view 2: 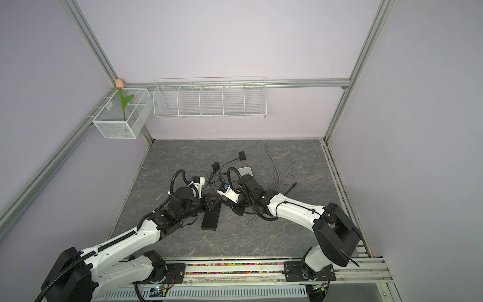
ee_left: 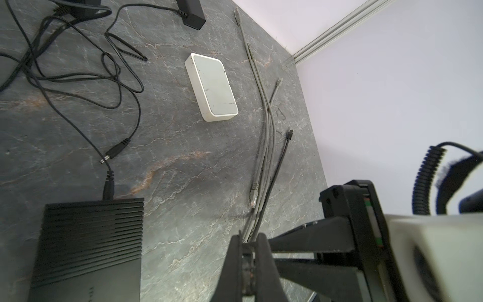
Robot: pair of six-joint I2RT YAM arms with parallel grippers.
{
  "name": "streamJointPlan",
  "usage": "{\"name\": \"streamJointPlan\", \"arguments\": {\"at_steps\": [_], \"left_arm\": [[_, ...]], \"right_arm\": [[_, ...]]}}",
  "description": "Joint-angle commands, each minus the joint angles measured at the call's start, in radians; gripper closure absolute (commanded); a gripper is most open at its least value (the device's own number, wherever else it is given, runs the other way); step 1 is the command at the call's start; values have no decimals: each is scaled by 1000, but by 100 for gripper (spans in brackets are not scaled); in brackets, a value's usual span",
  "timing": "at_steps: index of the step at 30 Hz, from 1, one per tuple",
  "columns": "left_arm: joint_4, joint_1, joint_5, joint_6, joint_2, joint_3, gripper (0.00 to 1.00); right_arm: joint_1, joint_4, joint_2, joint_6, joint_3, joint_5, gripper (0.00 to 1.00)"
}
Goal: Insert the plug into the switch port
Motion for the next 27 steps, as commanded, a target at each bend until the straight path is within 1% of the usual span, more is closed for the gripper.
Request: {"name": "streamJointPlan", "arguments": {"at_steps": [1, 7, 10, 11, 13, 14, 16, 19, 22, 24, 27], "left_arm": [[-5, -3, -11, -6, -23, -16, 100], [-28, 3, -36, -4, -39, -32, 99], [-45, 9, -47, 0, -43, -35, 93], [-57, 11, -54, 4, -43, -36, 86], [-88, 18, -66, 13, -50, -33, 70], [-115, 28, -69, 24, -57, -26, 59], [-206, 66, -76, 52, -88, 1, 47], [-321, 124, -108, 95, -179, 27, 43], [-382, 144, -174, 118, -243, 16, 42], [-392, 152, -183, 119, -230, -8, 42], [-355, 152, -154, 102, -175, -63, 44]], "right_arm": [[-3, 39, -25, 12, -22, 4, 93], [-3, 19, -76, 11, -23, 25, 93], [-3, 2, -89, 11, -20, 30, 94], [-3, -5, -92, 12, -20, 33, 94], [-2, -28, -94, 13, -12, 40, 93], [-2, -51, -90, 13, -4, 49, 94], [3, -113, -74, 20, 22, 80, 94], [25, -210, -49, 23, 51, 147, 94], [57, -294, -33, 32, 64, 222, 93], [78, -335, -19, 45, 73, 247, 94], [113, -378, 11, 63, 81, 262, 94]]}}
